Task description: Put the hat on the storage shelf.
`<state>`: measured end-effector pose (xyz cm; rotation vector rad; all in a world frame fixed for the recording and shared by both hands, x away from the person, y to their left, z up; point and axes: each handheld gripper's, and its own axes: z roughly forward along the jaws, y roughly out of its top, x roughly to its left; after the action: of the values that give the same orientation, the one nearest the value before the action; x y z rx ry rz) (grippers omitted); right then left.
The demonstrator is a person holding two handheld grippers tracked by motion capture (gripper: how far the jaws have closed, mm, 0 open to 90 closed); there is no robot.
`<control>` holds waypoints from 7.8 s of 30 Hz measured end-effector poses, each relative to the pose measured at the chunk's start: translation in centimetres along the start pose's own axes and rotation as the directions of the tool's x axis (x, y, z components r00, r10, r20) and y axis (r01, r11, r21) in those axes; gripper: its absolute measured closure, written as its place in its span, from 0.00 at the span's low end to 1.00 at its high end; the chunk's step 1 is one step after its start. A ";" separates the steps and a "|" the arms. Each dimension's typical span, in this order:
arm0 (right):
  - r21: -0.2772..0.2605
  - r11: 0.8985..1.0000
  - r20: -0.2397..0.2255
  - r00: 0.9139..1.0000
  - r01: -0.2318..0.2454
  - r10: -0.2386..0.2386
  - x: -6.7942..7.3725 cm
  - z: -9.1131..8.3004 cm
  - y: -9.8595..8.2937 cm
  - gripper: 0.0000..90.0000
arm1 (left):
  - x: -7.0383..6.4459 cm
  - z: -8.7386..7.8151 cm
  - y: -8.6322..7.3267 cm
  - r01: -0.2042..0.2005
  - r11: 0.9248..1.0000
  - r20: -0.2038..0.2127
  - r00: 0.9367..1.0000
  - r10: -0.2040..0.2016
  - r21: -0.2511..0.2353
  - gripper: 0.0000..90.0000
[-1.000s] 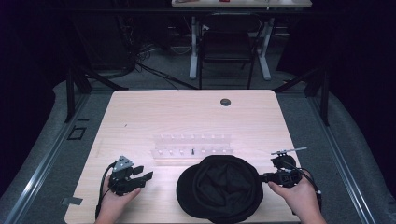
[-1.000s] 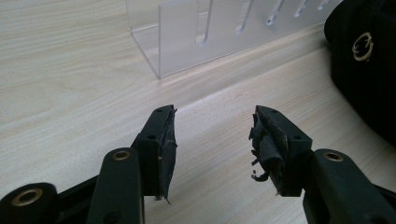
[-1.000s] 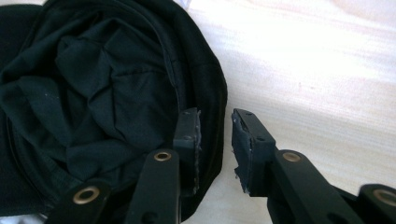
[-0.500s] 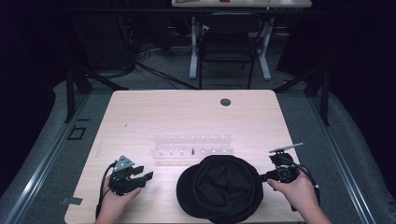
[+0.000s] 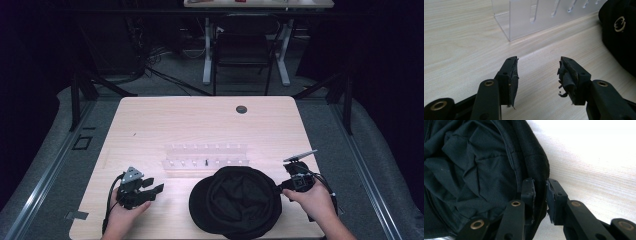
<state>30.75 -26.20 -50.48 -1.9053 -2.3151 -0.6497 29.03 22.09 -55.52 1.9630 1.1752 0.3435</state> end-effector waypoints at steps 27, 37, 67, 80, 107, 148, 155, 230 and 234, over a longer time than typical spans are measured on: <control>0.025 0.999 -0.046 0.998 0.034 -0.033 0.4 -1.1 0.1 0.97 | 0.0 0.0 0.0 0.001 1.000 -0.001 1.000 -0.001 -0.002 0.55; 0.002 0.999 -0.048 0.998 0.032 -0.031 1.1 -1.8 -0.1 0.97 | 0.0 0.0 0.0 0.003 1.000 -0.002 1.000 -0.003 0.000 0.55; -0.030 0.999 -0.248 0.969 -0.026 0.018 2.8 -5.6 0.3 0.98 | 0.0 0.1 -0.1 0.012 1.000 0.002 1.000 -0.012 -0.003 0.55; -0.099 0.995 -0.333 0.943 -0.023 -0.011 4.4 -7.7 0.4 0.98 | 0.0 0.0 0.0 0.011 1.000 0.000 1.000 -0.011 -0.005 0.55; -0.322 0.944 -0.479 0.872 -0.069 -0.099 5.8 -10.9 -0.6 0.99 | 0.0 0.1 0.0 0.005 1.000 0.004 1.000 -0.005 -0.005 0.55; -0.507 0.853 -0.470 0.869 -0.123 -0.155 7.3 -17.1 2.0 0.99 | -0.2 0.0 0.0 -0.001 1.000 0.008 1.000 0.001 -0.020 0.55; -0.524 0.842 -0.458 0.876 -0.126 -0.154 7.5 -17.7 3.0 0.99 | -0.2 0.0 0.0 -0.001 1.000 0.005 1.000 0.001 -0.016 0.54; -0.567 0.816 -0.355 0.928 -0.116 -0.114 10.9 -14.1 12.7 0.99 | -6.3 1.5 4.9 -0.162 0.979 0.099 0.980 0.175 -0.125 0.57; -0.567 0.816 -0.353 0.928 -0.111 -0.119 10.9 -14.1 12.6 0.99 | -7.6 2.0 5.9 -0.195 0.971 0.105 0.972 0.210 -0.140 0.57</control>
<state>37.36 -19.54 -30.80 -1.7369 -2.0070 -1.7215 29.76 13.35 -51.09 1.9655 0.8574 0.3921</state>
